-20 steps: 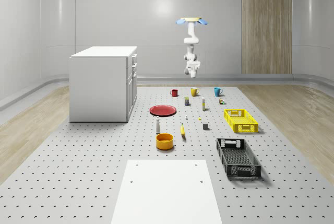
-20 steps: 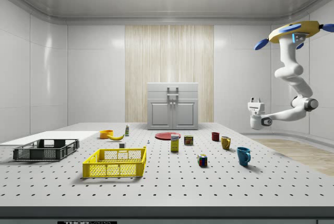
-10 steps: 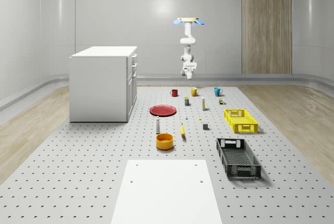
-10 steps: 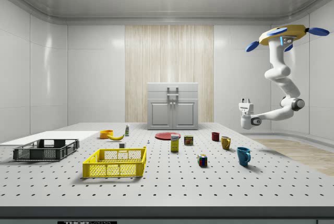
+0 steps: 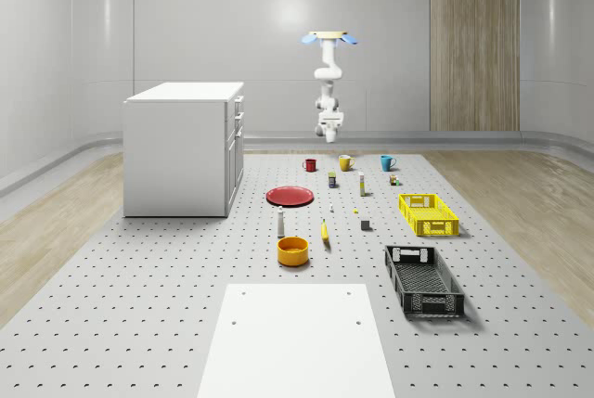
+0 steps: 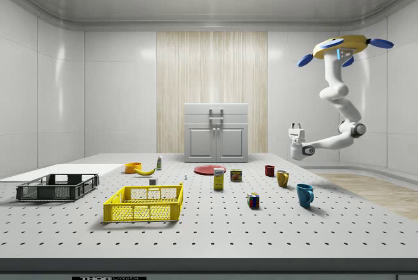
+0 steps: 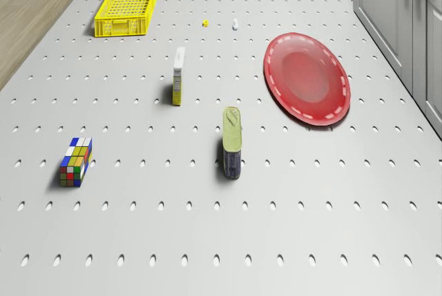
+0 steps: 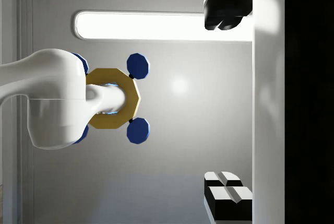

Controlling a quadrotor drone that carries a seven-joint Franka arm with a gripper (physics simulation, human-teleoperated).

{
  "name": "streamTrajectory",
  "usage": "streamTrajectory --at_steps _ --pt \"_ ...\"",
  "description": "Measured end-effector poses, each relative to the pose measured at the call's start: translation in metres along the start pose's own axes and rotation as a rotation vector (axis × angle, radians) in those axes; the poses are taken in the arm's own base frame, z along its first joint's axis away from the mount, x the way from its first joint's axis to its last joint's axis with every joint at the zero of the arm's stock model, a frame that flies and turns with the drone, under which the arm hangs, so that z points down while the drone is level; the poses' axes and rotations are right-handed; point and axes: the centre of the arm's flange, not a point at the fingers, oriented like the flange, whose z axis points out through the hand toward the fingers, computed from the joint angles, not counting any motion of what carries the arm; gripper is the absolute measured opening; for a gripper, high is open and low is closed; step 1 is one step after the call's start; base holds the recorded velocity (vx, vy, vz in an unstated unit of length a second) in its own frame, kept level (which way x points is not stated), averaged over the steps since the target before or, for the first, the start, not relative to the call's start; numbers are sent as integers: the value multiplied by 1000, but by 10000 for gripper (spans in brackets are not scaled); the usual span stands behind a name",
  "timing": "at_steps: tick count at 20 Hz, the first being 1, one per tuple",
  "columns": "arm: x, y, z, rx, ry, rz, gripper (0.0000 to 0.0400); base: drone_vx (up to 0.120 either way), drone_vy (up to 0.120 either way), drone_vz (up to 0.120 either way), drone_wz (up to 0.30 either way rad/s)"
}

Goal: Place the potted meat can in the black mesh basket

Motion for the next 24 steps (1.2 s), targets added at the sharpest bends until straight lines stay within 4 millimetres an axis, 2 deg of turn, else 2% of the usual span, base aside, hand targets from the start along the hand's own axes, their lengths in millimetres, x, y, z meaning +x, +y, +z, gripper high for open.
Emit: streamTrajectory --at_steps 6,10,12,24 --pt "-1 0 0 0 6 0 400 120 -120 0 0" --pt "-1 0 0 -2 12 0 400 120 0 0 0" --pt "-2 0 0 -4 17 0 400 120 -100 0 0" --pt "-10 -8 1 -78 103 -1 400 120 0 0 0"
